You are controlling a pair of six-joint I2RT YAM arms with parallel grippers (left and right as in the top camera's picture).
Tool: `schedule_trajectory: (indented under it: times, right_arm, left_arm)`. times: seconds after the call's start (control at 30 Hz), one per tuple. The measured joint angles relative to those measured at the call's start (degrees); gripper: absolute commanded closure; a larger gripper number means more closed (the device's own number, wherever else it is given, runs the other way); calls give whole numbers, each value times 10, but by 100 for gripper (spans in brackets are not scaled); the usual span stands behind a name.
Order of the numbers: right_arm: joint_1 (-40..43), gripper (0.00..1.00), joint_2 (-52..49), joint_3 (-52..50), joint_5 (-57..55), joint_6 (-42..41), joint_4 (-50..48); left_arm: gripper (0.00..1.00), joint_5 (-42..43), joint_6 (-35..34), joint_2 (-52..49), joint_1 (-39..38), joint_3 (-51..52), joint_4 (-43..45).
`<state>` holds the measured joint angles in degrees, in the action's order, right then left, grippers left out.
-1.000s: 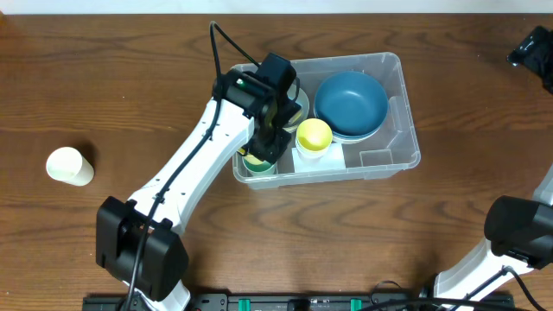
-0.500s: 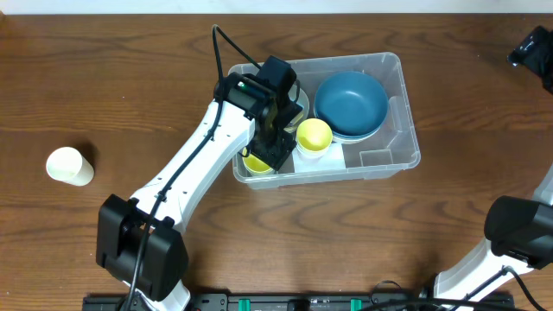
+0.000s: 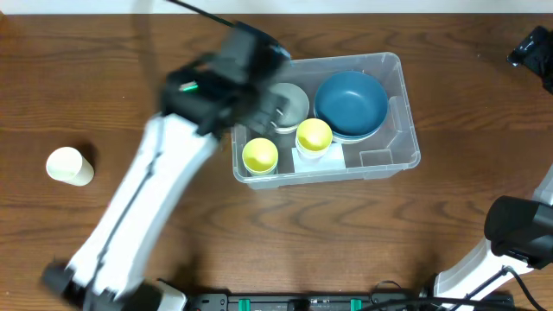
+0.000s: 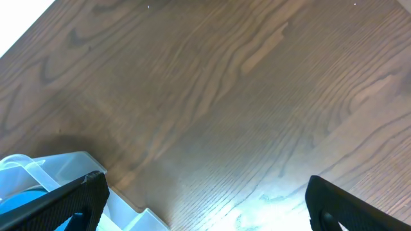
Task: Pack container
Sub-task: 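Place the pale yellow cup into the teal cup and release, then move the left gripper to the cream cup and grasp it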
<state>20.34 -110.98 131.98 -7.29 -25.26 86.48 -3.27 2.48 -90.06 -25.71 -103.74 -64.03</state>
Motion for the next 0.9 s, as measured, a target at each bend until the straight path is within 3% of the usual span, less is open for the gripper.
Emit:
schedule_trajectory:
  times: [0.27, 0.53, 0.9]
  right_arm:
    - [0, 1, 0, 0, 0, 0, 0]
    - [0, 1, 0, 0, 0, 0, 0]
    - [0, 1, 0, 0, 0, 0, 0]
  left_arm:
    - [14, -146, -106, 61, 223, -9, -20]
    - [14, -136, -209, 42, 422, 40, -17]
    - [14, -95, -233, -84, 501, 163, 67]
